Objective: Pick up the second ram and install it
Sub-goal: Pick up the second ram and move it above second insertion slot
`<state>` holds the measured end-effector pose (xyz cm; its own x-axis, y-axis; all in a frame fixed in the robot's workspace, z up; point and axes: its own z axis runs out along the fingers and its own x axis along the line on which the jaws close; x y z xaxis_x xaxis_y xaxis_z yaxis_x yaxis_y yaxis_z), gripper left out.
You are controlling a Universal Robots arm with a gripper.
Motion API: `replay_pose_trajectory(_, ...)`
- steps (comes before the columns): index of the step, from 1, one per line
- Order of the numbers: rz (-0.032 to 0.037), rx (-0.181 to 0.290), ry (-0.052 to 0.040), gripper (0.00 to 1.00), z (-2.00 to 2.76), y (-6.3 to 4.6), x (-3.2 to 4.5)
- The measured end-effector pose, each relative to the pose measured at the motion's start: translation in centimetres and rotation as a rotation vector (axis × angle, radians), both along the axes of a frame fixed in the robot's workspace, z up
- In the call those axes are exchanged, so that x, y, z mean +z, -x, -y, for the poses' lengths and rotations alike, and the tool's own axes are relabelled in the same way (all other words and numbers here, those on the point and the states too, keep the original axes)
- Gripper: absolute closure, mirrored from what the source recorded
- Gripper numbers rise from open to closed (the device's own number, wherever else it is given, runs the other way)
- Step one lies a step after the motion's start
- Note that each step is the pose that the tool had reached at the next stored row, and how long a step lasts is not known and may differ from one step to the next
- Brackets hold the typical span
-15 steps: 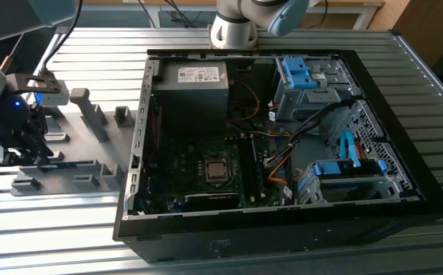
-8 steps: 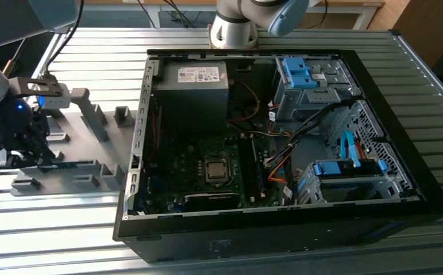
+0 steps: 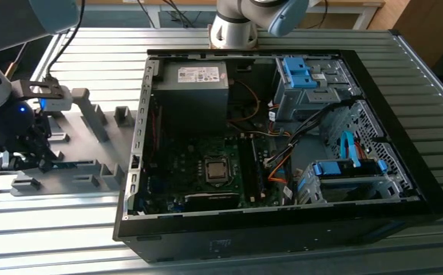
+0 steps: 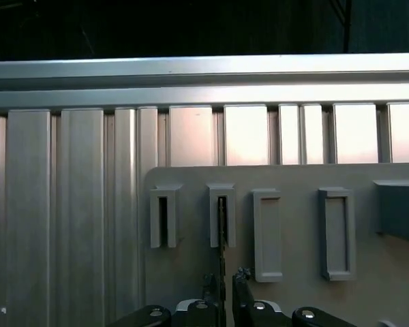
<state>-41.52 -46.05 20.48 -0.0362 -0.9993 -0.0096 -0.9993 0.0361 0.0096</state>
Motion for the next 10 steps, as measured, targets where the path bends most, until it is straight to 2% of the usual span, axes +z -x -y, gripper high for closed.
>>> replay_pose_trajectory(10,0.0031,0.001,0.0001,0.76,0.01,-0.15,-0.76)
